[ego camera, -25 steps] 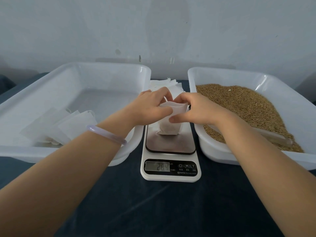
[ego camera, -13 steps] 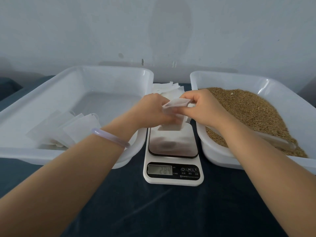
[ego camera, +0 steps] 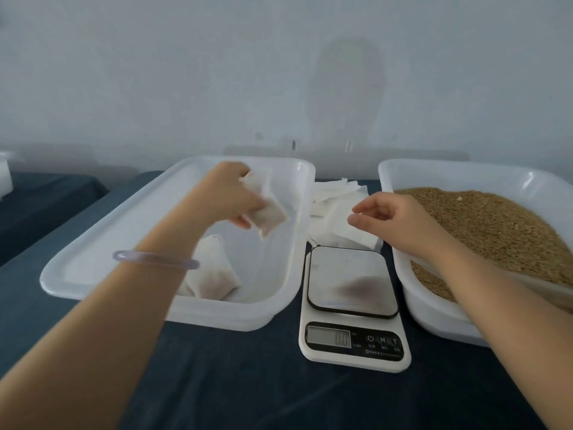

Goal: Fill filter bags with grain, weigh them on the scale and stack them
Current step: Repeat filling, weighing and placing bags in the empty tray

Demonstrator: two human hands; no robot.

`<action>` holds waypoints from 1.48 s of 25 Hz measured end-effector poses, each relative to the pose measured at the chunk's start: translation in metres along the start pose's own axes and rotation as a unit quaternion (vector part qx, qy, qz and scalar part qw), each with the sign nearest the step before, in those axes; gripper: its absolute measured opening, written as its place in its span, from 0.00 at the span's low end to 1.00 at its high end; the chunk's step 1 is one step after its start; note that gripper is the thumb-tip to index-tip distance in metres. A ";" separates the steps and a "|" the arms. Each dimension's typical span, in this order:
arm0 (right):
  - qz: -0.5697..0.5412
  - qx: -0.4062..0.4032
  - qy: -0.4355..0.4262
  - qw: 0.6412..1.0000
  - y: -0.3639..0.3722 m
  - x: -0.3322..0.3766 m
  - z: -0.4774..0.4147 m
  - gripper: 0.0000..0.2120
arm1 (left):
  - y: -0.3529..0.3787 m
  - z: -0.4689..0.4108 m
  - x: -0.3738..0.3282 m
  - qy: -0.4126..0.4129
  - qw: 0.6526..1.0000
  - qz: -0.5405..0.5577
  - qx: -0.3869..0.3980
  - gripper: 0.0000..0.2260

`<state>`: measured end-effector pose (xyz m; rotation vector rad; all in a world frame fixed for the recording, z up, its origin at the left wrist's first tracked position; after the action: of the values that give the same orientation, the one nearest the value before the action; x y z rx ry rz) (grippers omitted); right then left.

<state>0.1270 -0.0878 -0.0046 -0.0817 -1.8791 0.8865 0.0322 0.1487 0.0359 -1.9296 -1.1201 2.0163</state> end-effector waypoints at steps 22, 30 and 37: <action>-0.129 -0.139 0.024 0.982 -0.032 -0.008 -0.002 0.07 | 0.192 -0.012 -0.043 0.122 0.854 -0.455 0.220 0.20; -0.115 -0.139 0.029 0.983 -0.032 -0.013 -0.008 0.08 | 0.235 -0.035 -0.014 0.032 0.849 -0.448 0.277 0.16; -0.150 -0.199 0.047 0.967 -0.047 -0.019 -0.003 0.08 | 0.137 -0.053 -0.078 0.119 0.981 -0.146 0.049 0.19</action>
<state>0.1539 -0.1284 0.0105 -0.0785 -1.8923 0.2885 0.1468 0.0288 0.0241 -1.7797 -1.1426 1.6107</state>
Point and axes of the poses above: each hand's wrist, its own z-axis away from the middle knuckle, its own y-axis out of the palm, x = y × z, the point moved 10 cm from there along -z, towards the middle knuckle, and after that the axes turned 5 degrees about z, right-handed, at the moved point
